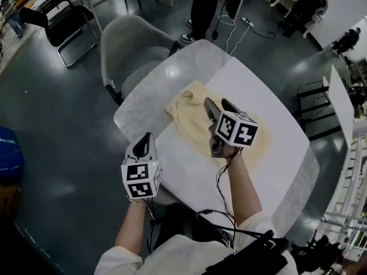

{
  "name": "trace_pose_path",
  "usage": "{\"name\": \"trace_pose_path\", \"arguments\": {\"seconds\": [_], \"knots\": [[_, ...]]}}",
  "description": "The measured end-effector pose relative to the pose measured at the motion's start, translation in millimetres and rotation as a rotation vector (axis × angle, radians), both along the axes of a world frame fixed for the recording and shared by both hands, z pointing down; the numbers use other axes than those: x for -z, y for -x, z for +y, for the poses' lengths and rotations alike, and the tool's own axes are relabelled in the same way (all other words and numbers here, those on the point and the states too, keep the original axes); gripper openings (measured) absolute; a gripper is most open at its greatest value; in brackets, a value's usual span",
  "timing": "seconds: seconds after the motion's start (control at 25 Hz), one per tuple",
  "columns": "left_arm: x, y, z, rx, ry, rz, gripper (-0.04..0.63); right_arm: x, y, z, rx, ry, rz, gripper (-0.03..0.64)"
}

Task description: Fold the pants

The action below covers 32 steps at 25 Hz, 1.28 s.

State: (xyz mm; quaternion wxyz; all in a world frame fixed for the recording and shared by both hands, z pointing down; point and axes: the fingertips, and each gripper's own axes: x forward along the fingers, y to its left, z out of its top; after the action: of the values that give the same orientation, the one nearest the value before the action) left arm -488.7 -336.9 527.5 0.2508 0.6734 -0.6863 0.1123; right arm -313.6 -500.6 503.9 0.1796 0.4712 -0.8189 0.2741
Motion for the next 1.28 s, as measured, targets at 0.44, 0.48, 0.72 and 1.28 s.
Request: {"name": "trace_pose_path", "arguments": {"seconds": [0.44,0.48,0.72,1.28], "knots": [[-10,-45,-24,-0.069,-0.003,0.029,0.009,-30,-134,37,-0.184,0.056,0.106,0.242],[-9,-56,-26,-0.085,-0.005,0.032,0.009,-32,-148,43,-0.205,0.061,0.112,0.238],[-5,-127,-35,-0.213,-0.013,0.043,0.009,-45,-223,89,-0.357,0.100,0.112,0.163],[-3,-240,-27,-0.374,-0.011,-0.007,0.009,-65,-311,148,-0.527,0.120,0.071,-0.006]]}}
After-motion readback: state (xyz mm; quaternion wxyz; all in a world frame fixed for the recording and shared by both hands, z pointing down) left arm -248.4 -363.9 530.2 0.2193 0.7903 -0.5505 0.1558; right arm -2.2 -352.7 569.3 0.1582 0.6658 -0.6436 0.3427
